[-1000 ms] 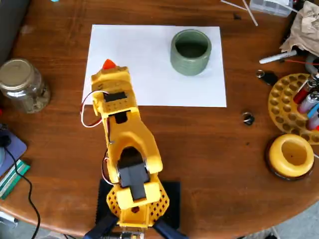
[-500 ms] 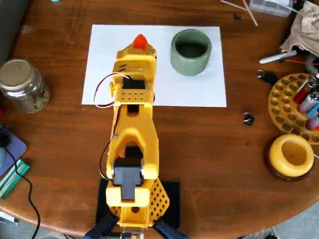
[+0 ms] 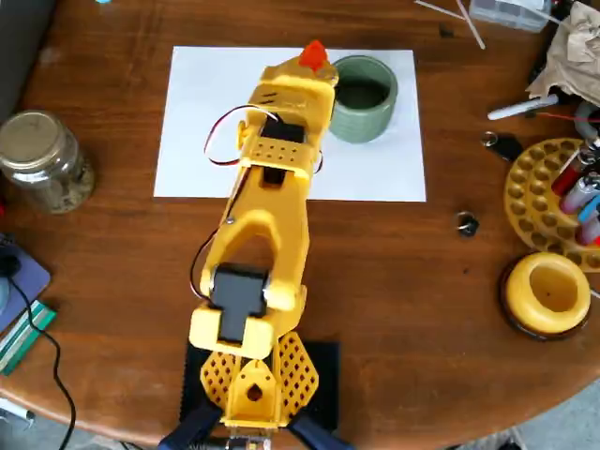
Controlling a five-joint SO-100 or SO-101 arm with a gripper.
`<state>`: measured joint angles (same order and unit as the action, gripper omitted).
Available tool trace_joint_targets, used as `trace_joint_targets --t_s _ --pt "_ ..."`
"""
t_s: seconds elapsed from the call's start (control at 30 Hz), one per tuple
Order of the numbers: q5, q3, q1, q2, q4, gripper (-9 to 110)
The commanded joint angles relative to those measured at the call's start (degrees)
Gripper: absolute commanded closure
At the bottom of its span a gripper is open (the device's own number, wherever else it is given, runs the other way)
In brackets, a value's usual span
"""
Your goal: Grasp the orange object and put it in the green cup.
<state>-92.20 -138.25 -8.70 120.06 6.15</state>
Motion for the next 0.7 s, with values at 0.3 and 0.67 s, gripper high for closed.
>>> trace_joint_targets --t_s 0.3,0.67 --pt "0.4 7.9 -5.5 -8.5 -4.1 102" --pt "0.4 16.6 -8.0 -19.6 -6.3 102"
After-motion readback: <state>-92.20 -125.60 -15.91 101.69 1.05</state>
